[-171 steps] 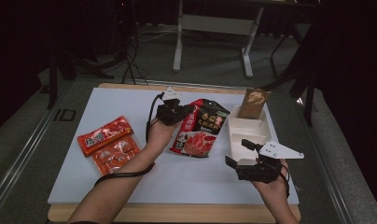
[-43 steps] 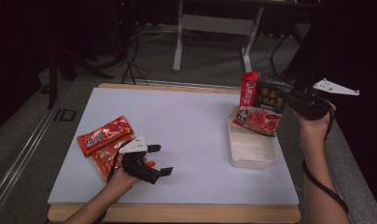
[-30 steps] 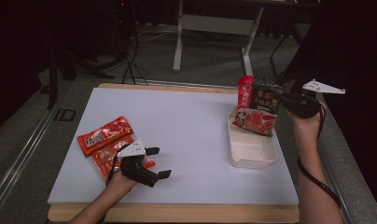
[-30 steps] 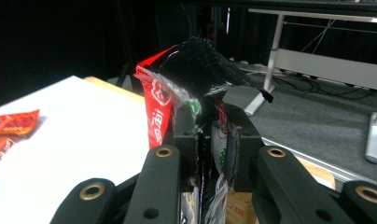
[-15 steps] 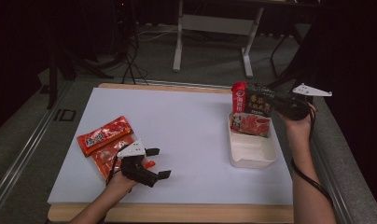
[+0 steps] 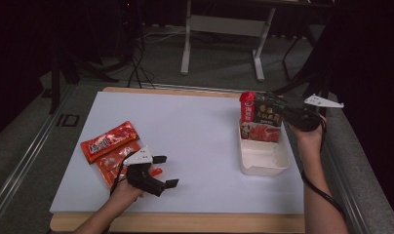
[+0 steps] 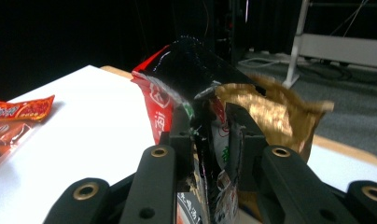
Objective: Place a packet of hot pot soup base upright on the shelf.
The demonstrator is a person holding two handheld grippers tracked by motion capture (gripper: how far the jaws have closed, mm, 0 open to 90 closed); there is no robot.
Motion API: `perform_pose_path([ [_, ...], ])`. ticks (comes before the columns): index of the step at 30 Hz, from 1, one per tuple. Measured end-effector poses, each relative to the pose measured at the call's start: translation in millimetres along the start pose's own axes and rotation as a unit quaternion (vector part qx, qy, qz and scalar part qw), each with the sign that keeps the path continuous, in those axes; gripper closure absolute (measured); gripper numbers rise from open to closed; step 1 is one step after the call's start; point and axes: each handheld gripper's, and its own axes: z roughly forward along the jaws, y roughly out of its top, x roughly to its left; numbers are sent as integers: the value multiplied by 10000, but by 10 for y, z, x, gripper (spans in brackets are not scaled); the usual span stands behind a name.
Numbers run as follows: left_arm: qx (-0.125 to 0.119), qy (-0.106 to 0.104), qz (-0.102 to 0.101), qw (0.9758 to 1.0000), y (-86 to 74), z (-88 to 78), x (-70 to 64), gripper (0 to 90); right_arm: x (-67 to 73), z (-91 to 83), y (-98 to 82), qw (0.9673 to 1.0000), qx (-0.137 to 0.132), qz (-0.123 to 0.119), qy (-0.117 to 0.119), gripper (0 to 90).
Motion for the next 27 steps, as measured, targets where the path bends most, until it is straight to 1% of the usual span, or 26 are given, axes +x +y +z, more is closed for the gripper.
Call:
perform_pose_path([
  [2,-4,14,13,10000,7,-4,-4,10,-32,-32,-81,10000,-33,92,6,737],
  [3,-22,8,7,10000,8,-6,-4,10,-32,-32,-81,10000,-33,92,6,737],
  [4,-26,-1,6,10000,8,-6,-4,10,-46,-48,-133,10000,-19,77,-17,734],
  [6,15,19,19,10000,7,-6,-8,10,-62,-65,-151,9999,-38,96,4,731],
  [8,58,25,22,10000,5,-4,-9,10,-82,-95,-178,9999,-25,116,-30,724],
  [9,116,16,3,9999,5,-1,-9,10,-92,-105,-185,9999,-12,152,-30,716],
  [10,155,32,-11,9999,4,2,-8,10,-93,-126,-189,9998,31,182,-20,684],
  [11,164,11,-28,9999,2,4,-8,10,-93,-126,-189,9998,31,182,-20,684],
  [12,230,10,-51,9997,3,13,-12,10,-77,-145,-181,9996,53,268,-24,651],
  [13,230,10,-51,9997,3,13,-12,9,-62,-158,-174,9995,67,284,-90,627],
  [14,275,17,-33,9996,6,20,-15,9,-62,-158,-174,9995,67,284,-90,627],
  [15,315,13,-21,9995,8,25,-22,9,-30,-191,-151,9992,137,315,-217,538],
  [16,350,28,-20,9994,11,26,-27,10,-12,-211,-139,9991,132,307,-279,486],
  [17,368,34,-43,9993,16,24,-29,9,10,-229,-124,9987,175,256,-402,456],
  [18,368,34,-43,9993,16,24,-29,10,32,-252,-111,9987,188,217,-426,435],
  [19,368,134,-63,9992,19,13,-19,9,55,-277,-97,9987,164,187,-446,401],
  [20,368,134,-63,9992,19,13,-19,9,80,-305,-79,9983,159,133,-548,370],
  [21,363,120,-107,9992,18,7,-7,9,106,-335,-60,9981,132,100,-598,338],
  [23,350,168,-159,9991,18,-7,13,10,161,-402,-15,9977,3,75,-677,285],
  [24,350,168,-159,9991,18,-7,13,10,161,-402,-15,9977,3,75,-677,285],
  [25,333,145,-131,9993,18,-8,12,10,241,-484,29,9974,-177,102,-691,254],
  [26,328,156,-91,9993,18,-9,8,10,276,-508,38,9973,-226,103,-698,235],
  [27,338,169,-50,9993,21,-9,3,10,276,-508,38,9973,-226,103,-698,235],
])
